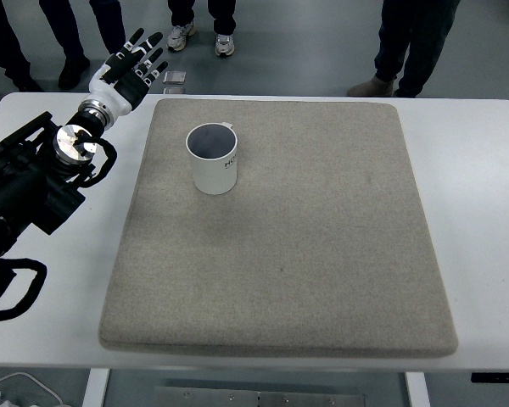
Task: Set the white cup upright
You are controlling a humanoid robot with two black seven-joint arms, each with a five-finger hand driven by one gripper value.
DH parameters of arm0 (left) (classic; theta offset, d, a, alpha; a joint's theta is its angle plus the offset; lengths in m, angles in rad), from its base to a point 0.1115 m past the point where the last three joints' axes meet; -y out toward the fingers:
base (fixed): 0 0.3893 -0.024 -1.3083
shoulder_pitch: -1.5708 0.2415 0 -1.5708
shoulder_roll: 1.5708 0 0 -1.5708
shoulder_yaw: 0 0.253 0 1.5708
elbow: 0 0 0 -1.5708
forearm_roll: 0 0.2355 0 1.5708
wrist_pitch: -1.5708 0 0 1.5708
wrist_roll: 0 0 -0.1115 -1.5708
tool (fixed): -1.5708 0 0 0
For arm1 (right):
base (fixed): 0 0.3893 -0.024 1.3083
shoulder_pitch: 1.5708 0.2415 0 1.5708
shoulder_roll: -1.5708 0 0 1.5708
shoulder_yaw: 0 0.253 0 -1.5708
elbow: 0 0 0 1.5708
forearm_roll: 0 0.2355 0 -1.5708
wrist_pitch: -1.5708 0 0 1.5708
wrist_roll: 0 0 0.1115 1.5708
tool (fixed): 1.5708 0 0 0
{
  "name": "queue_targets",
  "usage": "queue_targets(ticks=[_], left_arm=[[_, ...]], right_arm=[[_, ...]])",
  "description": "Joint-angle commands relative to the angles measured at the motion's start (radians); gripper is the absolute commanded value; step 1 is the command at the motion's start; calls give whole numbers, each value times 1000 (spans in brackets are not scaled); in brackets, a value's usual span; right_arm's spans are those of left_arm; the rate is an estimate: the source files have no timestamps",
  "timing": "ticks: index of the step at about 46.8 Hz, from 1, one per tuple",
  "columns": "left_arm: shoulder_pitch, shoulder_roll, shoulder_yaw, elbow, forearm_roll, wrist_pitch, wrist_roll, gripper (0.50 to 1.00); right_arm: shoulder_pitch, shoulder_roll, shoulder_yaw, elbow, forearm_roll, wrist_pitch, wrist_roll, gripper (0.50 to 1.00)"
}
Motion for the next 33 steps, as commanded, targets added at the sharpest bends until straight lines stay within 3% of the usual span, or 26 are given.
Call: queue_targets(ticks=[1,33], left_arm=[[3,-14,-20,-1,-5,-5,-1,996],[3,-52,-30,-4,-7,-2,-24,994]], right_arm=[[0,0,-2,0,0,0,0,930],[0,0,-2,0,2,2,0,930]])
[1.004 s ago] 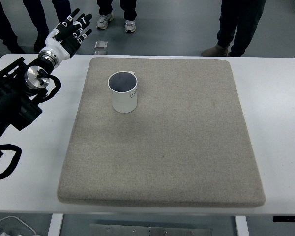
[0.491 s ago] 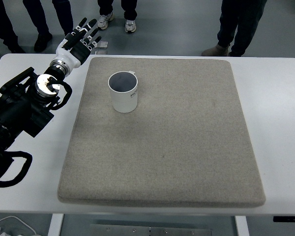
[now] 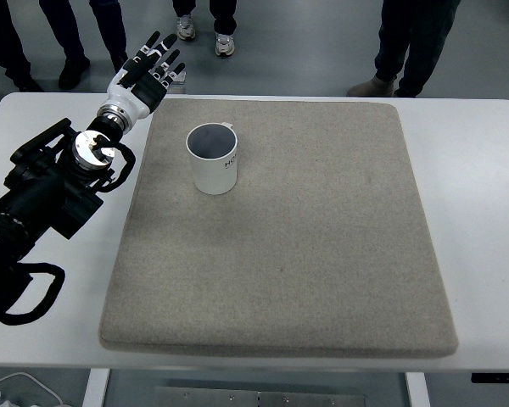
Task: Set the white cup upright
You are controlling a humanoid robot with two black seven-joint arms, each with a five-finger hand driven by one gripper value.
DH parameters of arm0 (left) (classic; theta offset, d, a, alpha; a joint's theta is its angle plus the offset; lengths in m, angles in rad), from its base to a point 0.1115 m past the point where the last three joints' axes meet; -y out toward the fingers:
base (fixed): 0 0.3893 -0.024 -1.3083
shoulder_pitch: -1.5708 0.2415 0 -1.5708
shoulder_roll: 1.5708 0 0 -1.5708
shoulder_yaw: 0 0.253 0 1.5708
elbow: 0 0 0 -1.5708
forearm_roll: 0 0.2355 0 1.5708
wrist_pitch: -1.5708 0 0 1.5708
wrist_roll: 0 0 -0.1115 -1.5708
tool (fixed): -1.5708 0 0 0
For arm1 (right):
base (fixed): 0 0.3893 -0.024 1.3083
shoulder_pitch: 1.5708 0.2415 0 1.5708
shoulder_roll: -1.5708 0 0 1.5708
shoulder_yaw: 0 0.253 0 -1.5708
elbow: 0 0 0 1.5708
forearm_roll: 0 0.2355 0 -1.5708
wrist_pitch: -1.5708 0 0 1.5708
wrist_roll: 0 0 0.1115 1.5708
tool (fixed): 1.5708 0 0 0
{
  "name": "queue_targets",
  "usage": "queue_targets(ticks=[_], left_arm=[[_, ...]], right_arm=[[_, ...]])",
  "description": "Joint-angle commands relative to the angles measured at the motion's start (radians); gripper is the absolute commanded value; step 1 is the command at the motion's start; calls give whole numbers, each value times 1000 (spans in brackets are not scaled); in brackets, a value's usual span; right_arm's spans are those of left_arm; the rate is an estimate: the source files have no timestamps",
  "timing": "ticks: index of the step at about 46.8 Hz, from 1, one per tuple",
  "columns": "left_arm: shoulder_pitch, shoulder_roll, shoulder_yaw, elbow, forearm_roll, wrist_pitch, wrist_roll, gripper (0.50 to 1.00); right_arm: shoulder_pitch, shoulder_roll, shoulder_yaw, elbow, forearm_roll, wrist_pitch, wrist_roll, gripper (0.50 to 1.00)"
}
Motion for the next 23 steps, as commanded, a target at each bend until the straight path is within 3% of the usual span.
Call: queue_targets(ticks=[1,23], left_arm=[[0,0,-1,0,0,0,-1,996],[0,-2,-1,-3,0,2,-10,994]], right_arm=[[0,0,0,0,0,0,0,930],[0,0,0,0,1,1,0,930]])
